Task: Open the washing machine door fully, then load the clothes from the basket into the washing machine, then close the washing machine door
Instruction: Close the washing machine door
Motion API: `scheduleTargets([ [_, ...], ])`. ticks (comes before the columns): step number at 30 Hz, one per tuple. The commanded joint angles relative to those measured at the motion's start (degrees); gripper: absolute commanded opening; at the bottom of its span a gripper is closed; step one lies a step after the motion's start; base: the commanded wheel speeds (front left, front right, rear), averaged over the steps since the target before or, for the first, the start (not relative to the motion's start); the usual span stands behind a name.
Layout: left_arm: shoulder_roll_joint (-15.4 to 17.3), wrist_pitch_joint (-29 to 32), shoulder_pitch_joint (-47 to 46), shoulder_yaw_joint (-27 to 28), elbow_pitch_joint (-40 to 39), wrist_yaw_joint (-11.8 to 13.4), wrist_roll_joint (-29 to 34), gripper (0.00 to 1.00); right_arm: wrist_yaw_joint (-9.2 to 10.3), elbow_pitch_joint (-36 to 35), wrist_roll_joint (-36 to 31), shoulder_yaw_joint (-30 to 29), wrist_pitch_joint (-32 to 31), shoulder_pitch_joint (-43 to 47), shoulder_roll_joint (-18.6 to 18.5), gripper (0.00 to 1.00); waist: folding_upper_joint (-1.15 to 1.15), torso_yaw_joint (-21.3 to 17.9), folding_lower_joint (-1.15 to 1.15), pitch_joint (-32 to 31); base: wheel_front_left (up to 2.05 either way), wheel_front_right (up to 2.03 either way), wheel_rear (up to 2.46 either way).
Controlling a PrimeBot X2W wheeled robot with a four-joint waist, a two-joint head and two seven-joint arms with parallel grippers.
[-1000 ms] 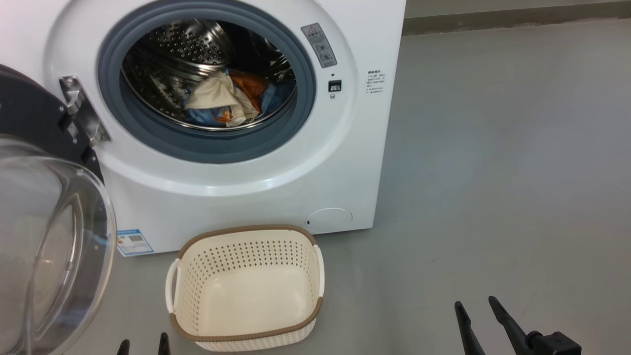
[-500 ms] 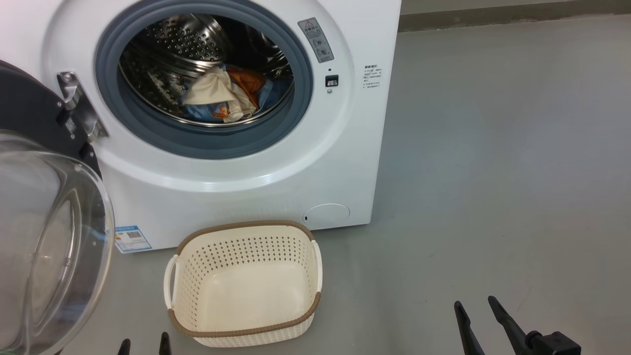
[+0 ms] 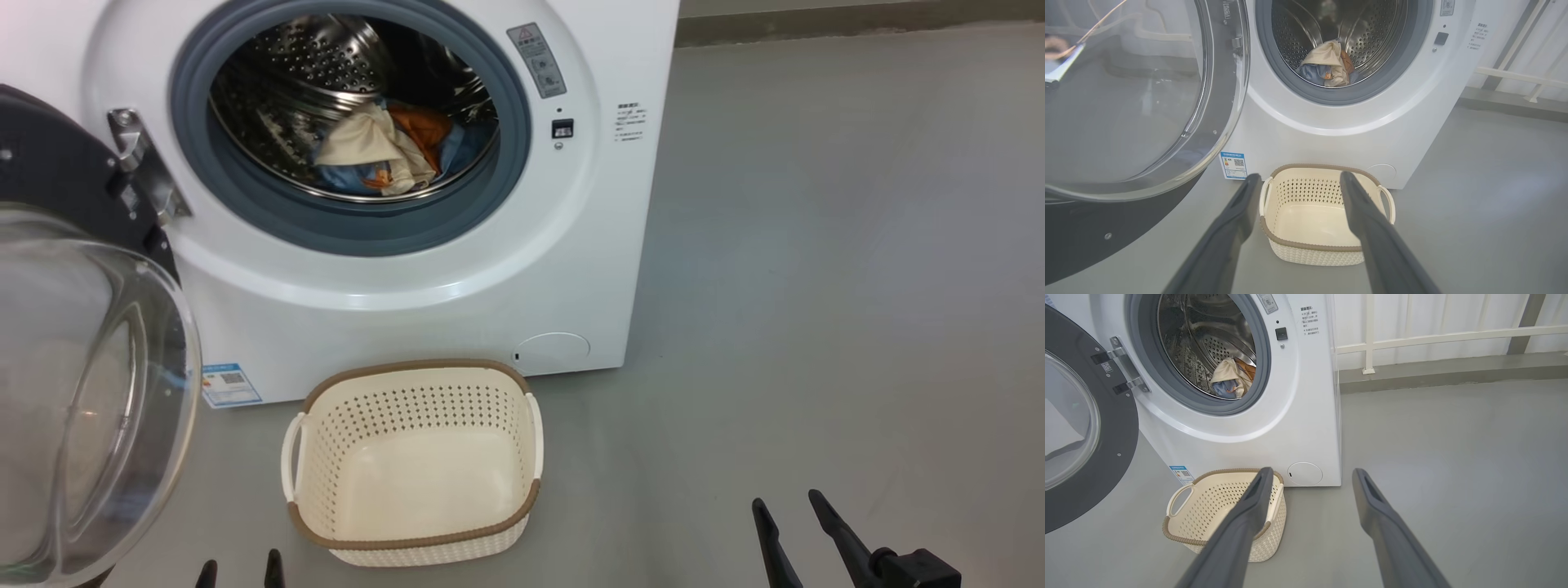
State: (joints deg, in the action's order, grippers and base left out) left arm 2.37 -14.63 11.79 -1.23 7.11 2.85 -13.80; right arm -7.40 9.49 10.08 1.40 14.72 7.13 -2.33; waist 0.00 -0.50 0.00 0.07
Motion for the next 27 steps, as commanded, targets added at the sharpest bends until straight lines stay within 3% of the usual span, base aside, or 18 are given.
scheduleTargets([
  [1,0.51,-0.37,-1.83,1.94,-1.55,0.19,0.95,1.0,-0.09,-1.5,-0.66,1.67,0.28,-1.28,-0.54,1.0,0.0,1.25,0.0,-0.12,0.0,0.0,0.0],
  [27,0.51,-0.37,0.05,2.07,-1.22,1.04,2.77,1.0,-0.09,0.12,0.9,4.32,0.28,-1.74,-0.94,1.0,0.0,22.3,0.0,-4.46,0.0,0.0,0.0],
])
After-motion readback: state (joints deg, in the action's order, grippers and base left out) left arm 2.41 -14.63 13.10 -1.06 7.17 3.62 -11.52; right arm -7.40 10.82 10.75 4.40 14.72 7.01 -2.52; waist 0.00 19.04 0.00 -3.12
